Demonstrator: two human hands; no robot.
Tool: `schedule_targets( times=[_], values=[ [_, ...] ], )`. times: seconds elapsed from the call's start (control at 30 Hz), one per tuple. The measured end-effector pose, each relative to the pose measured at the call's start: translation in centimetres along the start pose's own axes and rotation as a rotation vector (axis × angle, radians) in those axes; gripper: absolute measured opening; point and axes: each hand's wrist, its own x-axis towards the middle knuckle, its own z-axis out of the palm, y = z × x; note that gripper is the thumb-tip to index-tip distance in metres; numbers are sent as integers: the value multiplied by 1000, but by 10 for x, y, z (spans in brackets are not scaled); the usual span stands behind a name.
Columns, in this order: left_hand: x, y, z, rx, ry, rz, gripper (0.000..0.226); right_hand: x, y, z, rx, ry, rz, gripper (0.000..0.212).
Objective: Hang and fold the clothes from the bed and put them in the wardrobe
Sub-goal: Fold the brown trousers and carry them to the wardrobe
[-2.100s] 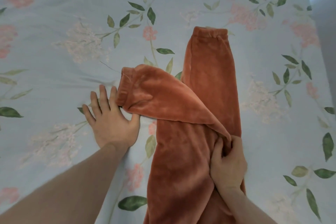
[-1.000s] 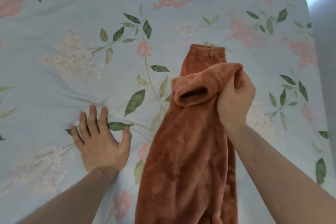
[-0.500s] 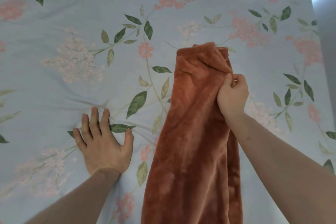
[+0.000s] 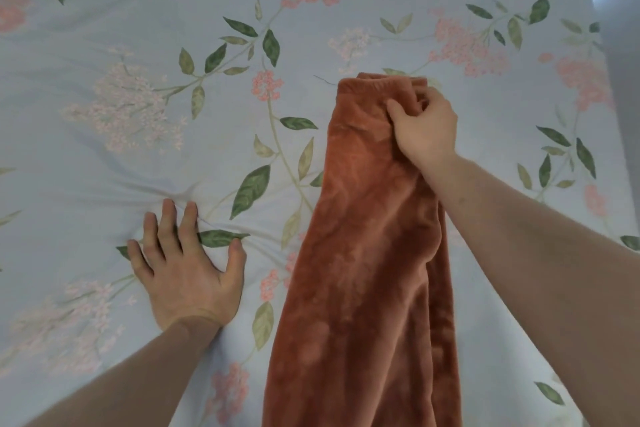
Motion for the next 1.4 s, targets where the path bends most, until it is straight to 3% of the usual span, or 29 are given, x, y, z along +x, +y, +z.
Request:
schedule_targets(
  times=[0.07, 0.13, 0.27, 0.37, 0.47, 0.7, 0.8, 0.87, 0.93, 1.03, 1.2, 1.3, 1.4],
  values=[
    [0, 0, 0, -7, 10, 1, 85, 16, 1, -1, 56, 99, 48, 15],
    [1, 1, 0, -5, 12, -1, 84, 25, 2, -5, 138, 187, 107, 13],
    [-1, 1, 0, -4, 19, 2, 84, 15, 10, -1, 106, 65, 180, 38],
    [-1, 2, 1, -11, 29, 3, 84, -36, 26, -9, 177, 111, 189, 59],
    [0, 3, 1, -4, 22, 1, 84, -113, 46, -33, 180, 105, 257, 48],
    [1, -1, 1, -1, 25, 6, 85, -214, 76, -62, 87, -148, 311, 24],
    [0, 0, 1, -12, 37, 8, 85, -214, 88, -67, 82, -52, 310, 37],
    [0, 1, 1, -22, 45, 10, 84, -212, 90, -73, 159, 46, 360, 29],
    [-1, 2, 2, -31, 46, 9, 83, -224, 94, -77, 212, 49, 408, 23],
    [-1, 1, 3, -35, 55, 14, 82, -276, 107, -75, 229, 21, 457, 38],
    [-2, 1, 2, -28, 60, 21, 83, -366, 145, -60, -158, 35, 194, 41],
    [-2, 2, 1, -31, 63, 22, 82, -372, 154, -48, -132, 129, 147, 34],
    [-2, 2, 1, -32, 60, 34, 81, -370, 159, -45, -111, 120, 94, 31]
  ],
)
